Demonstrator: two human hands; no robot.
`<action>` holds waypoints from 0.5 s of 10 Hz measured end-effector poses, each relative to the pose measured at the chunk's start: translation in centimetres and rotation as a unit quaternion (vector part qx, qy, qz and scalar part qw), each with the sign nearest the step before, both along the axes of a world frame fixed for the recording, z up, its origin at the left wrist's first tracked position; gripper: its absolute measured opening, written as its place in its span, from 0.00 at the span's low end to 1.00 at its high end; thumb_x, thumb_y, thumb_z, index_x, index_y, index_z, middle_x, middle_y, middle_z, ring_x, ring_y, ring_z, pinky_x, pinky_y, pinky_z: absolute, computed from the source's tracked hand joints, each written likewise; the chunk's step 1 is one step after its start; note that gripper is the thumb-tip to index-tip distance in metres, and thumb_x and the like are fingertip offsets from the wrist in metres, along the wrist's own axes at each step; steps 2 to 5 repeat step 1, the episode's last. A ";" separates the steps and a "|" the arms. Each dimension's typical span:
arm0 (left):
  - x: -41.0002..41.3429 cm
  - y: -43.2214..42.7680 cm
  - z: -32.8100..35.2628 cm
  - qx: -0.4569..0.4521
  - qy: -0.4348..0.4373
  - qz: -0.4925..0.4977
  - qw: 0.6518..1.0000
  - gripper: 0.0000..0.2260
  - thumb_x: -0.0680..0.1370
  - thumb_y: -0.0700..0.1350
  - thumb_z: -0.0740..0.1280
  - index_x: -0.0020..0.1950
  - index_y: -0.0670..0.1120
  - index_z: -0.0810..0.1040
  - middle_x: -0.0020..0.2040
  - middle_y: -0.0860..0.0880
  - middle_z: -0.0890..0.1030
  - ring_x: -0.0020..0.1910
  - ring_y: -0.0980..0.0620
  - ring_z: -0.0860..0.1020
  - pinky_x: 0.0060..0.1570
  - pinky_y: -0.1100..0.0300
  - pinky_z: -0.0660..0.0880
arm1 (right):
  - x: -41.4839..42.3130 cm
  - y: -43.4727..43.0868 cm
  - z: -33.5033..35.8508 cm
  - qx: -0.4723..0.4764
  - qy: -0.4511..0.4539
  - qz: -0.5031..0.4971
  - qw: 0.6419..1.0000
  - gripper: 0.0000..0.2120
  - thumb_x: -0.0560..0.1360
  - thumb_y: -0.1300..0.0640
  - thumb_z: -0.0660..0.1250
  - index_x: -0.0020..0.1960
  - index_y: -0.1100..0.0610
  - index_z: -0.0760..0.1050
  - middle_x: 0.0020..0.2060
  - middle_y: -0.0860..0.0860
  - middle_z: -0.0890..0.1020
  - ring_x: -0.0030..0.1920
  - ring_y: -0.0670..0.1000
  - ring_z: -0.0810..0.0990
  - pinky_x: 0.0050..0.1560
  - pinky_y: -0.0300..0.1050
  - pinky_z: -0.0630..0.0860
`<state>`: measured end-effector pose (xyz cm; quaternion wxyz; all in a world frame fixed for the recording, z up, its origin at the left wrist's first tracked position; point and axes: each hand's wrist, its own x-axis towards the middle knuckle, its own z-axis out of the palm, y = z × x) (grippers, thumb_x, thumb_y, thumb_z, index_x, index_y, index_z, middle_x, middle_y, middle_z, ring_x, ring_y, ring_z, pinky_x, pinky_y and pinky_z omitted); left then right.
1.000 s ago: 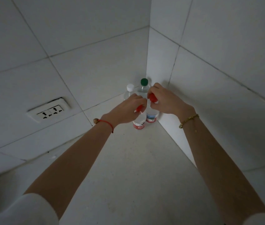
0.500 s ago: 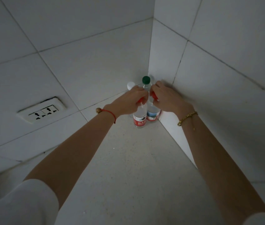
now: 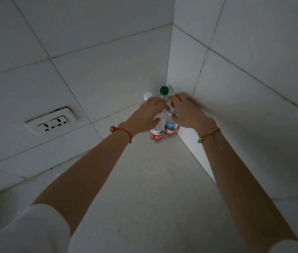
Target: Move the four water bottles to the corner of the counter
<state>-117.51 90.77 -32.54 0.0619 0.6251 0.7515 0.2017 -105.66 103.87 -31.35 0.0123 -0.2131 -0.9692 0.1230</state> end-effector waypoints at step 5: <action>0.3 -1.4 0.4 0.061 0.008 0.031 0.998 0.24 0.73 0.37 0.68 0.68 0.49 0.68 0.69 0.47 0.71 0.69 0.49 0.66 0.70 0.55 0.62 | 0.9 -0.9 0.2 0.008 0.013 -0.002 1.000 0.28 0.75 0.57 0.66 0.71 0.57 0.59 0.70 0.57 0.64 0.69 0.60 0.64 0.66 0.54 0.69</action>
